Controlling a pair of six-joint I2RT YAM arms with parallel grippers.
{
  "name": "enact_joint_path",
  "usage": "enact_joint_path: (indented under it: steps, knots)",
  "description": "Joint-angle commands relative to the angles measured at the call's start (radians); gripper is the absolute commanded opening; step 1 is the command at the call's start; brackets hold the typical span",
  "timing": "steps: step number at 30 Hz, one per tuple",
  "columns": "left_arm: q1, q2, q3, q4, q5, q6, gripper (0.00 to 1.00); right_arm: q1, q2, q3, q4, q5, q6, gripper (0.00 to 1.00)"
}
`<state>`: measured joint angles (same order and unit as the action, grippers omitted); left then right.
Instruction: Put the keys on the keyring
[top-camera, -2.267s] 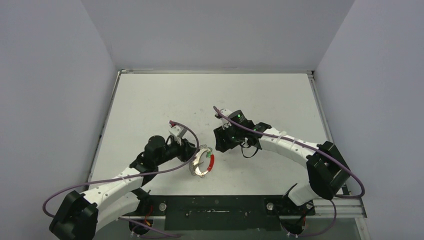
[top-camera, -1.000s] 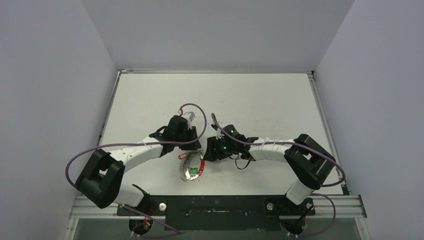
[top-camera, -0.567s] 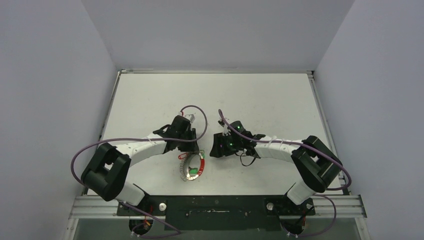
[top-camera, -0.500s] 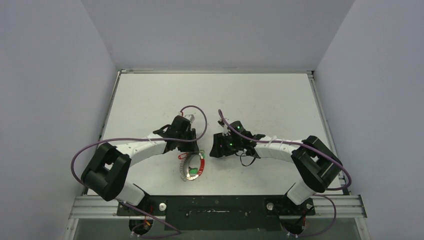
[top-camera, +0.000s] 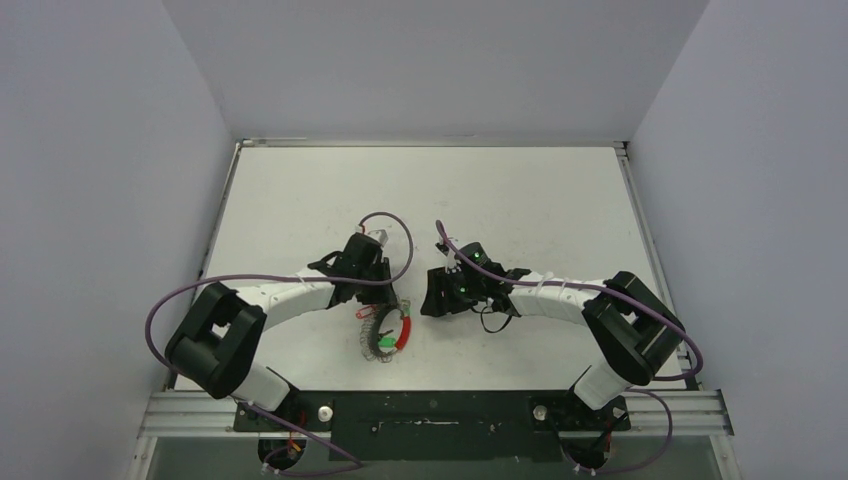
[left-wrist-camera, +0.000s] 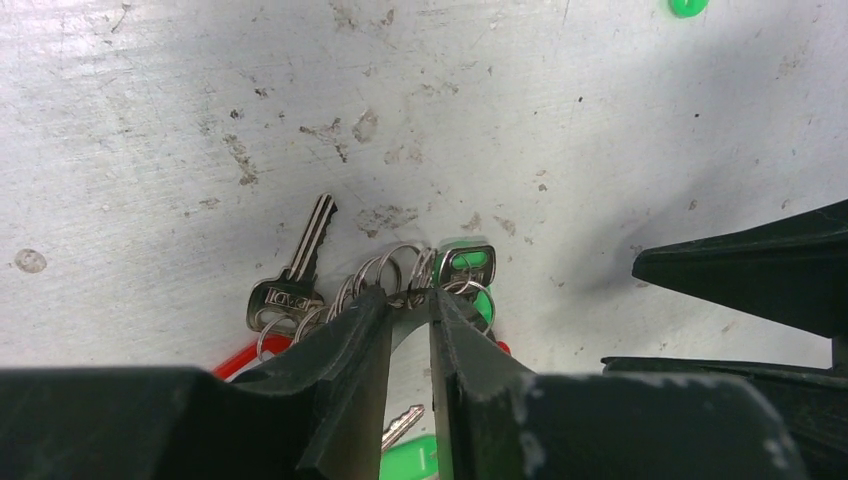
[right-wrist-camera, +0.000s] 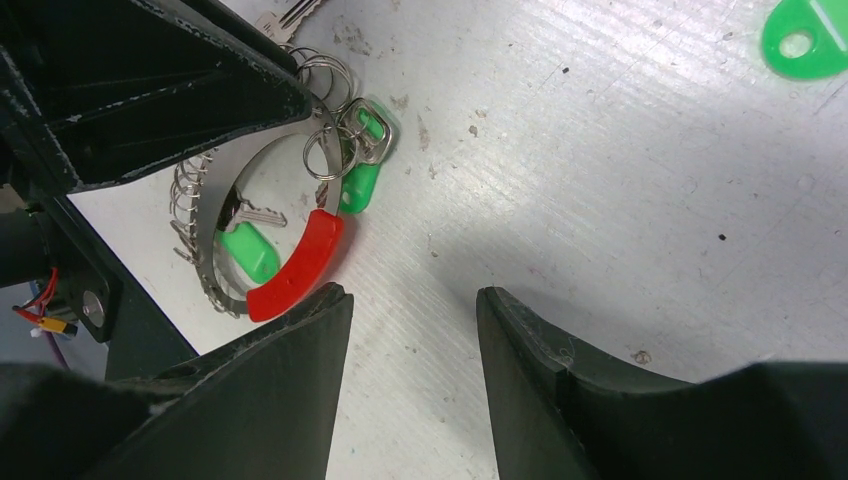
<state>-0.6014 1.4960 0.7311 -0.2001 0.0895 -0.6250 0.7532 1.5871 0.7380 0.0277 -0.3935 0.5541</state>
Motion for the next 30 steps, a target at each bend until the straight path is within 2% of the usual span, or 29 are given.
enact_joint_path:
  steps: [1,3,7,13,16,22,30]
  knots:
    - [-0.003,0.003,-0.018,0.084,-0.032,-0.008,0.16,0.003,-0.019,0.014,0.008,0.005,-0.018,0.5]
    - [-0.002,-0.002,-0.027,0.101,-0.037,-0.008,0.11,0.002,-0.021,0.014,0.004,0.008,-0.019,0.5]
    - [-0.003,-0.015,-0.035,0.126,-0.033,-0.004,0.1,0.003,-0.024,0.015,-0.004,0.012,-0.024,0.5]
    - [-0.004,-0.052,-0.026,0.097,-0.058,0.015,0.23,0.003,-0.024,0.018,-0.005,0.01,-0.026,0.5]
    - [-0.005,-0.081,-0.027,0.082,-0.077,0.027,0.27,0.003,-0.023,0.021,-0.009,0.012,-0.029,0.5]
    - [-0.004,-0.111,-0.037,0.1,-0.071,0.035,0.27,0.003,-0.015,0.027,-0.013,0.012,-0.032,0.5]
    - [-0.005,-0.068,-0.065,0.163,-0.027,0.009,0.28,0.003,-0.008,0.035,-0.023,0.012,-0.039,0.5]
